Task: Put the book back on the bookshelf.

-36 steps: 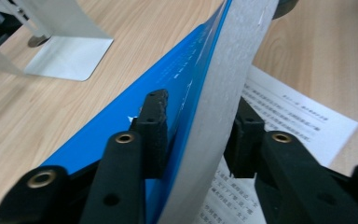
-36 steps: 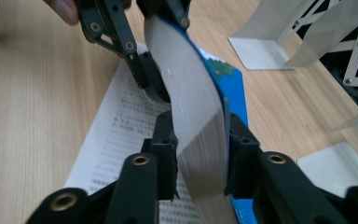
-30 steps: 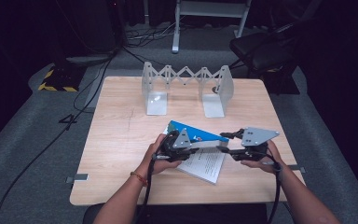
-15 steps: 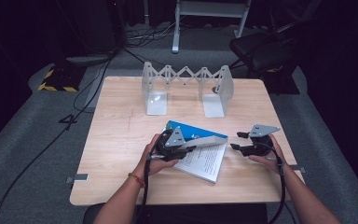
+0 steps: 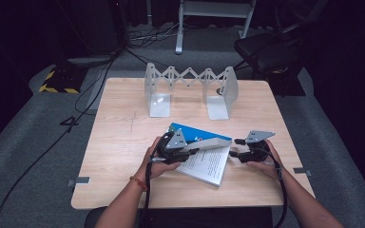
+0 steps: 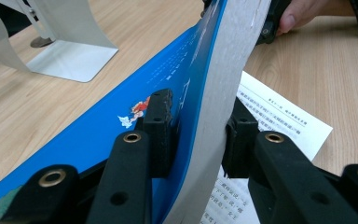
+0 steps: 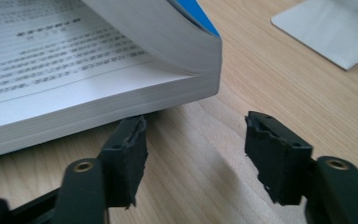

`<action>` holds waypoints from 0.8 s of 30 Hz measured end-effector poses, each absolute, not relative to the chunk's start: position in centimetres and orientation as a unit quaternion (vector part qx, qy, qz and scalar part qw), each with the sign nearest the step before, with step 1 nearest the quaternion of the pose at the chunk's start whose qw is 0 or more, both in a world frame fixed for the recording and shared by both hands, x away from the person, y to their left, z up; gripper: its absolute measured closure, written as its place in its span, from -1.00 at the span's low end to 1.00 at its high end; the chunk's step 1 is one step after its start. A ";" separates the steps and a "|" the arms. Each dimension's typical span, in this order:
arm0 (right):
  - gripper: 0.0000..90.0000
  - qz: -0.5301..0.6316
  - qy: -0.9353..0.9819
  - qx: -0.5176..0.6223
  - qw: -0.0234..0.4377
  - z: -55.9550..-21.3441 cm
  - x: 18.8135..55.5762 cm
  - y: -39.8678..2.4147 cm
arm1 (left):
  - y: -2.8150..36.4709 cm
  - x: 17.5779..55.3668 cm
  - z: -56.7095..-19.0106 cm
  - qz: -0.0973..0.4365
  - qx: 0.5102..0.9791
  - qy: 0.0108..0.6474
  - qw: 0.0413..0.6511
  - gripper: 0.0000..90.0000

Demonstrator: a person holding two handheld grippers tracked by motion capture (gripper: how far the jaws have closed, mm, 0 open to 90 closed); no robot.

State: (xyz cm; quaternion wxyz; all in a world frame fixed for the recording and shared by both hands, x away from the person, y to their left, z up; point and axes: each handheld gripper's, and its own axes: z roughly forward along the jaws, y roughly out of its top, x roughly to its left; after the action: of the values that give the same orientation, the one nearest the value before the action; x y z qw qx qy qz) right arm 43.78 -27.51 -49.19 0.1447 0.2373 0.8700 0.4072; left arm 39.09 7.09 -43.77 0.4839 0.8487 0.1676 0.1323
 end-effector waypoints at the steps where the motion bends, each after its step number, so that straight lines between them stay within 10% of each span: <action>1: -0.07 0.417 0.865 0.237 0.145 -49.0 43.7 -27.6 | 7.3 39.1 -43.7 0.131 0.845 0.170 0.490 0.52; 24: 0.14 0.551 0.791 0.218 0.154 -43.2 42.1 -27.8 | 7.6 38.4 -42.2 0.084 0.809 0.177 0.554 0.54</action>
State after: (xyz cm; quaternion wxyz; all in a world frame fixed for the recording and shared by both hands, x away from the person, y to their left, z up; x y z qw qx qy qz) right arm 42.06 -27.76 -43.22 0.1537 0.2181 0.7908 0.5508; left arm 38.43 7.57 -42.23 0.5536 0.8094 0.1772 0.0840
